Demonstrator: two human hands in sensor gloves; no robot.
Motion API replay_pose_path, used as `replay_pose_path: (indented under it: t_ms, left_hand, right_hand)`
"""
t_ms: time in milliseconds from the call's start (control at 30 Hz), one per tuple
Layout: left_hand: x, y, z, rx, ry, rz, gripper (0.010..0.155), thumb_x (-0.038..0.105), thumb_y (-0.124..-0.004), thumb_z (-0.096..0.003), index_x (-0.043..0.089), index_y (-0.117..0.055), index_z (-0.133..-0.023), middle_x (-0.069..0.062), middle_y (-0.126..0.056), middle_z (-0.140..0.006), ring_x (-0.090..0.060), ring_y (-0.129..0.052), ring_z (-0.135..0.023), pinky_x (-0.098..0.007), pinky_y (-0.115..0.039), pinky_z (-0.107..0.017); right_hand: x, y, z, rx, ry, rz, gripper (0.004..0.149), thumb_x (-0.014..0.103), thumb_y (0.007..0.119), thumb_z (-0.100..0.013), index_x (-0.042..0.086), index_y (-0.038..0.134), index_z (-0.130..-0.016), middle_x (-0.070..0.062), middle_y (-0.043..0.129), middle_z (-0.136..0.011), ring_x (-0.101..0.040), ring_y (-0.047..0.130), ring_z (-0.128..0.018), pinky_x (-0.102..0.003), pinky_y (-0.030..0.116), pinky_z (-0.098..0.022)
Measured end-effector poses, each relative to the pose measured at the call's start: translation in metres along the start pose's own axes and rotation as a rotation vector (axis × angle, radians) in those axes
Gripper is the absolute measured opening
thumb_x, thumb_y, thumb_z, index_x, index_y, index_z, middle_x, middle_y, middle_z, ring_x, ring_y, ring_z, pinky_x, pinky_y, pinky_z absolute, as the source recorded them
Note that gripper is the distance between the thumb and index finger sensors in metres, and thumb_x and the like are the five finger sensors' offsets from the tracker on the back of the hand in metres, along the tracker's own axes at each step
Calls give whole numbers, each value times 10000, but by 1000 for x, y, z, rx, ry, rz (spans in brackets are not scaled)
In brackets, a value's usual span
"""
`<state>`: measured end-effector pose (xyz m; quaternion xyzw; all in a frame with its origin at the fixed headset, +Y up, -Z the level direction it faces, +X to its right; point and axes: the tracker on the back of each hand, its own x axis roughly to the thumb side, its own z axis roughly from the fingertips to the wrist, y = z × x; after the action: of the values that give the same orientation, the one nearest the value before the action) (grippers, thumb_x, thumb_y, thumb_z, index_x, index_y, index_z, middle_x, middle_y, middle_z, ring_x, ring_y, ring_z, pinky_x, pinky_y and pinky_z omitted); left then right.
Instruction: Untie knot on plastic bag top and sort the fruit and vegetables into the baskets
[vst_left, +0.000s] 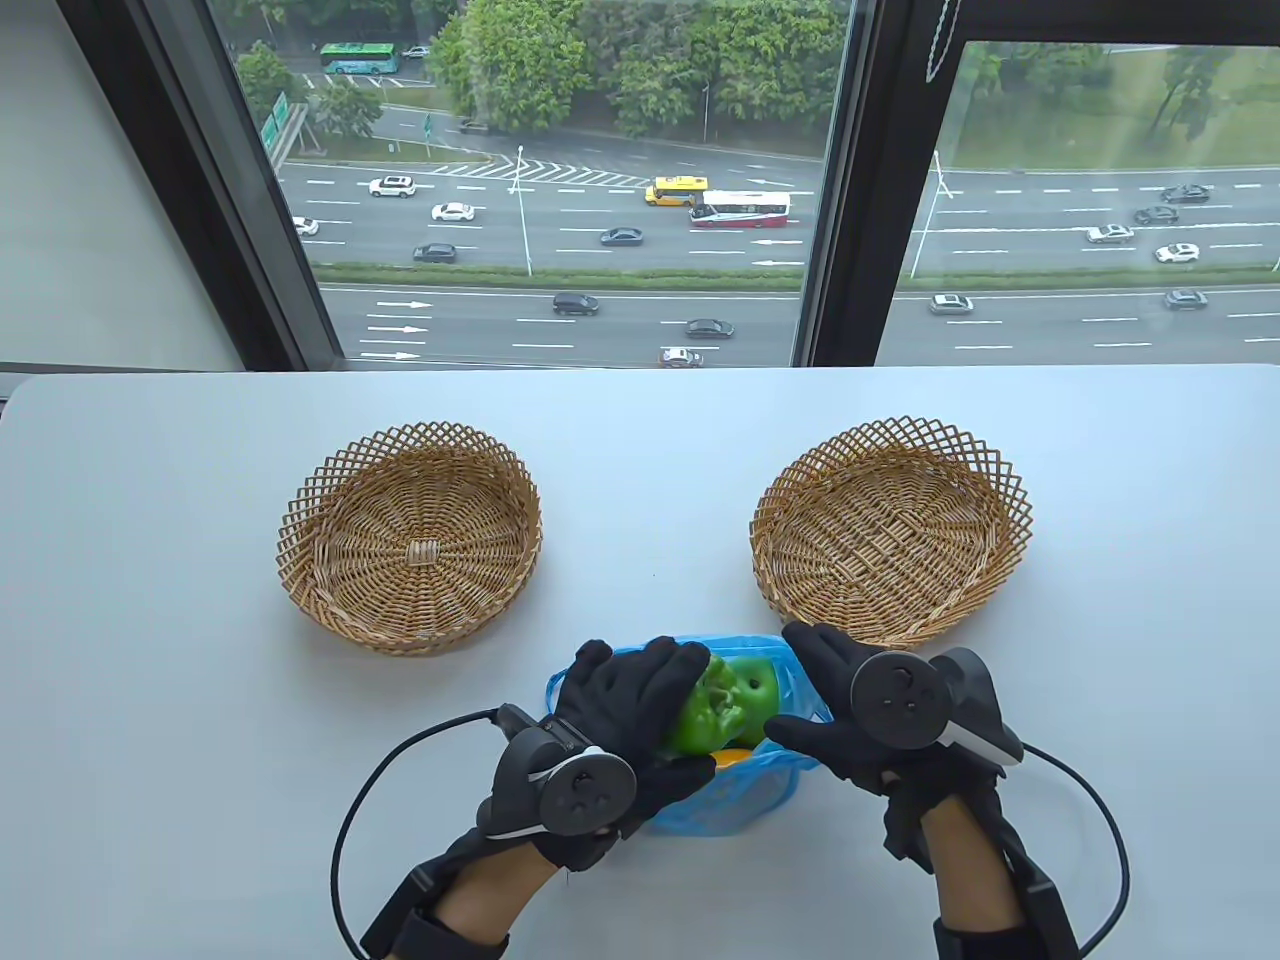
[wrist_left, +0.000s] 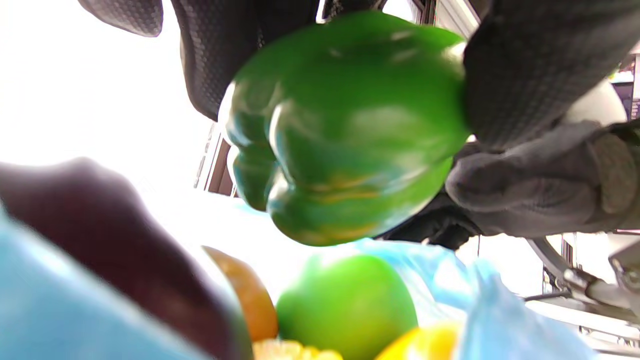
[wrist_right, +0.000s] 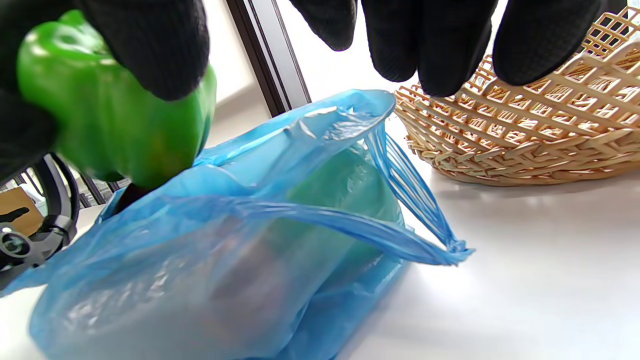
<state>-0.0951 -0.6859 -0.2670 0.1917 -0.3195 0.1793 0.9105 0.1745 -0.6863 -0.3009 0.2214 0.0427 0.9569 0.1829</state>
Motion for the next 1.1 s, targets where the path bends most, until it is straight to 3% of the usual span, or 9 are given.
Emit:
replay_pose_path:
  t_ms: [333,733,1100]
  left_hand:
    - [-36,34,8,136,97,-42,950,641,-892,-394,227,-481,-1143,-188,-707,-1107,-419,-808,-909,-711,-521,-683]
    - [-136,65,35,213,388,-164,944,622,-902,-401,231,-474,-1146,-191,-691,-1119,-429,-798,-917,-710,-521,-686]
    - [-196,60,56,237,571,-183,942,613,-908,-408,248,-450,-1146,-175,-654,-1141,-424,-762,-943,-712,-503,-692]
  right_hand:
    - [-1,-1,1,-15,-2,2,878,603,759,-548,60,467,-1173,-312,544,-1143,-587,678,-949,-712,640,-609]
    - [0,0,0,-16,-8,4,864,598,755,-550,64,478,-1170,-310,547,-1143,-586,677,-951,-711,639,-610]
    - [0,1,1,-17,-10,4,867,599,754,-547,64,476,-1170,-310,547,-1143,-586,675,-952,-712,638,-610]
